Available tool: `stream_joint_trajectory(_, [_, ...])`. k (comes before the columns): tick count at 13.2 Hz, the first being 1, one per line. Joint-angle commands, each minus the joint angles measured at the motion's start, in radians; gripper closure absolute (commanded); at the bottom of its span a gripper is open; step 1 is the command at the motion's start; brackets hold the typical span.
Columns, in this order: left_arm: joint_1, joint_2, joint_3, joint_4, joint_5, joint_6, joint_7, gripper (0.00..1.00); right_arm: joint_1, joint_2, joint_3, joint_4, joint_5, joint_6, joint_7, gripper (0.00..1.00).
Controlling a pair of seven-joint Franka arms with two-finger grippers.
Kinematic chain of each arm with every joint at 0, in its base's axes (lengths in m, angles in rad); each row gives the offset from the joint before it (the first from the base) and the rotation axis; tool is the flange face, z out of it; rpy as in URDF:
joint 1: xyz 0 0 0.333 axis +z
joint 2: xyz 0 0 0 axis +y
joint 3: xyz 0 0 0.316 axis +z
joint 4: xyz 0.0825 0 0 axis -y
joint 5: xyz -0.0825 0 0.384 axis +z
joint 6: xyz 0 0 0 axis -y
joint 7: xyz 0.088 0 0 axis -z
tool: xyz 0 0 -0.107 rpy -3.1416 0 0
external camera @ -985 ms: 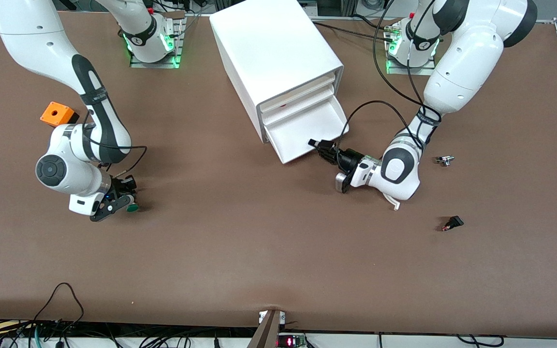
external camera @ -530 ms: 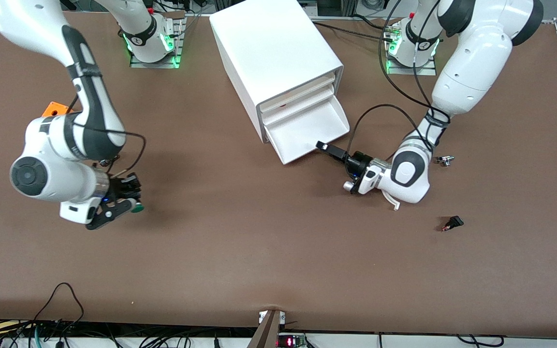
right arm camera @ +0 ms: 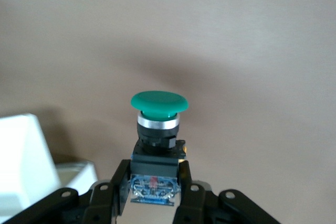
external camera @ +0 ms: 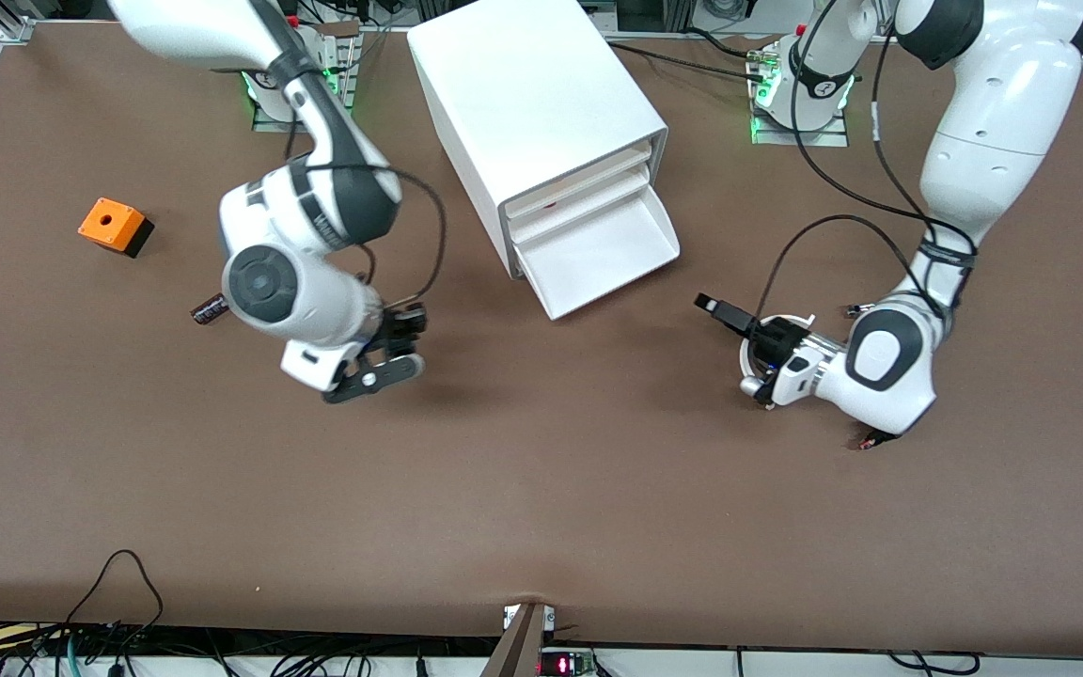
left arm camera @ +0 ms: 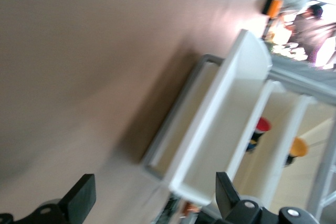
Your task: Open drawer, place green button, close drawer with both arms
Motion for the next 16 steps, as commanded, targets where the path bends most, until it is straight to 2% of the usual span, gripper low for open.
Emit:
stream_joint_trajectory(1, [-0.011,-0.034,-0.002,0.056,0.187,-0.004,-0.019,0.0,0.103,0.067,-0.008,0.109,0.018,0.007,0.208,1.0])
stream_joint_trajectory(4, [-0.011,-0.046,-0.004,0.122,0.384,-0.004,-0.017,0.0,0.24,0.131,-0.011,0.186,0.01,0.051,0.418,1.0])
stream_joint_trajectory(9, [-0.037,-0.119,-0.019,0.129,0.666,0.049,-0.035,0.0,0.372,0.147,-0.011,0.18,0.002,0.098,0.655,1.0])
stream_joint_trajectory(11, [-0.05,-0.15,-0.022,0.129,0.711,0.048,-0.194,0.0,0.406,0.154,-0.011,0.16,0.002,0.101,0.724,1.0])
stream_joint_trajectory(16, [-0.151,-0.198,-0.025,0.118,0.705,0.006,-0.838,0.0,0.44,0.2,-0.011,0.142,0.001,0.102,0.787,1.0])
